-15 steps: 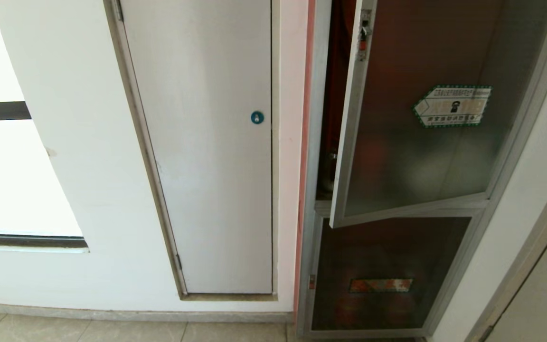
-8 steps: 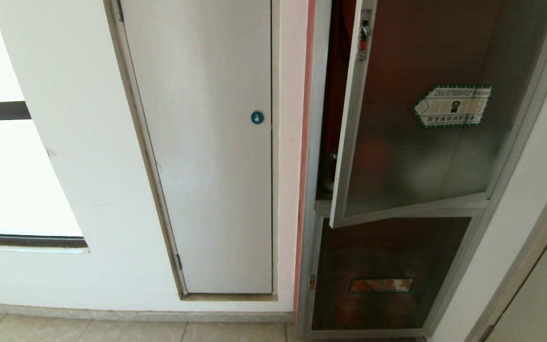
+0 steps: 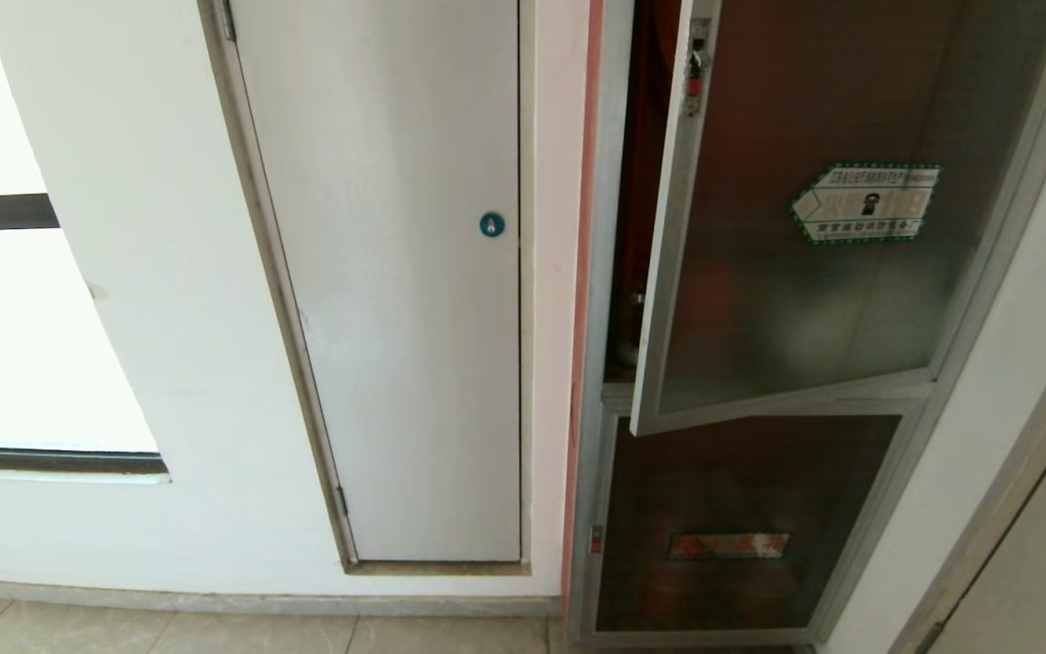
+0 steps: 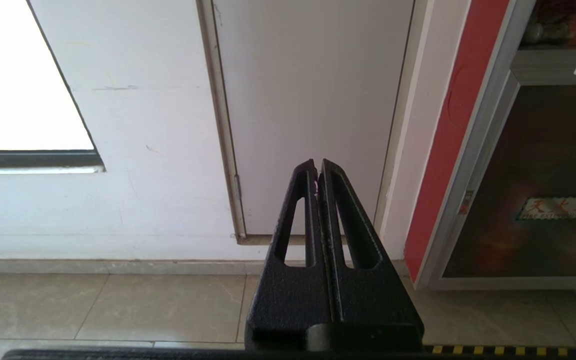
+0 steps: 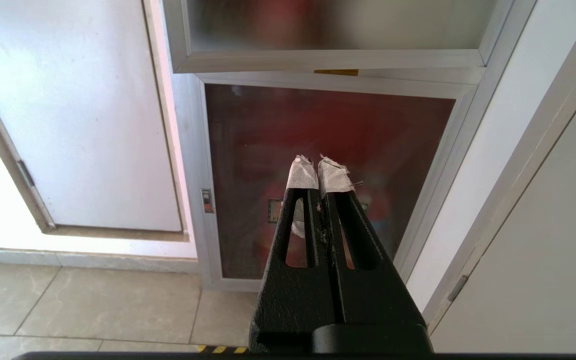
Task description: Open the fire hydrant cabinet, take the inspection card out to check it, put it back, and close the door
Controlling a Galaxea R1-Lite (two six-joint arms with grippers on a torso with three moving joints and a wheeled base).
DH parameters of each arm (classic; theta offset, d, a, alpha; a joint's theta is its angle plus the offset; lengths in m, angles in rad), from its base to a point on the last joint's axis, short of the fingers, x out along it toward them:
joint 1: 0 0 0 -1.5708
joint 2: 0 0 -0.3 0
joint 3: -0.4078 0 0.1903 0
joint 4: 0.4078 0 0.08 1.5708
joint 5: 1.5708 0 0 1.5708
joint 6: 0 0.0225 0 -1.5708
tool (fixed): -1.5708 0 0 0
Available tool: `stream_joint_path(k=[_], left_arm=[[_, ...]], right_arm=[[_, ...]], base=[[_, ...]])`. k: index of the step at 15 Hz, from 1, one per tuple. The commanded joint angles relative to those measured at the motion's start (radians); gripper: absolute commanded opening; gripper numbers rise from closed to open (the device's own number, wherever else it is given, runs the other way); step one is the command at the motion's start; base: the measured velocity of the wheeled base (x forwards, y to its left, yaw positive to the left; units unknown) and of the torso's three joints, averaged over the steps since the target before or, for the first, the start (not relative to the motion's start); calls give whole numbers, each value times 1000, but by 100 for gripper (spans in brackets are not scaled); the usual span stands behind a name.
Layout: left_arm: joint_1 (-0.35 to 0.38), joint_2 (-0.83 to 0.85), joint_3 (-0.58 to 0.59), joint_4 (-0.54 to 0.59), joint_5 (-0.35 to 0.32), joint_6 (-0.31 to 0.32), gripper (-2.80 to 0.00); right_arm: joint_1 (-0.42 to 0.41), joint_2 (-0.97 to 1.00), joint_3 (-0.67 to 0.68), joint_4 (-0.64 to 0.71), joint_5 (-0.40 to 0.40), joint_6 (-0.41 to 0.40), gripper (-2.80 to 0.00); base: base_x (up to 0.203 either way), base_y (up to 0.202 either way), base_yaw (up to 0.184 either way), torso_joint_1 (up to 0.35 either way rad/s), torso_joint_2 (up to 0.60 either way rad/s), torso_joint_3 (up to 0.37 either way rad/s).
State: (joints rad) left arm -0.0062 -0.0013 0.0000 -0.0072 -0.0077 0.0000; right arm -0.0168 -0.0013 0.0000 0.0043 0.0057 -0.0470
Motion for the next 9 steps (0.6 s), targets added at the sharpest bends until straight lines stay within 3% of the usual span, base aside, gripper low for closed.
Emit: stream_joint_path(k=[1,9], left_arm=[[0,1,0,0,0,0,-280],[0,1,0,0,0,0,-280]], right_arm=[[0,0,0,0,0,-1,-280],[0,0,0,0,0,21,-280]], base=[[0,0,0,0,0,0],[0,0,0,0,0,0]])
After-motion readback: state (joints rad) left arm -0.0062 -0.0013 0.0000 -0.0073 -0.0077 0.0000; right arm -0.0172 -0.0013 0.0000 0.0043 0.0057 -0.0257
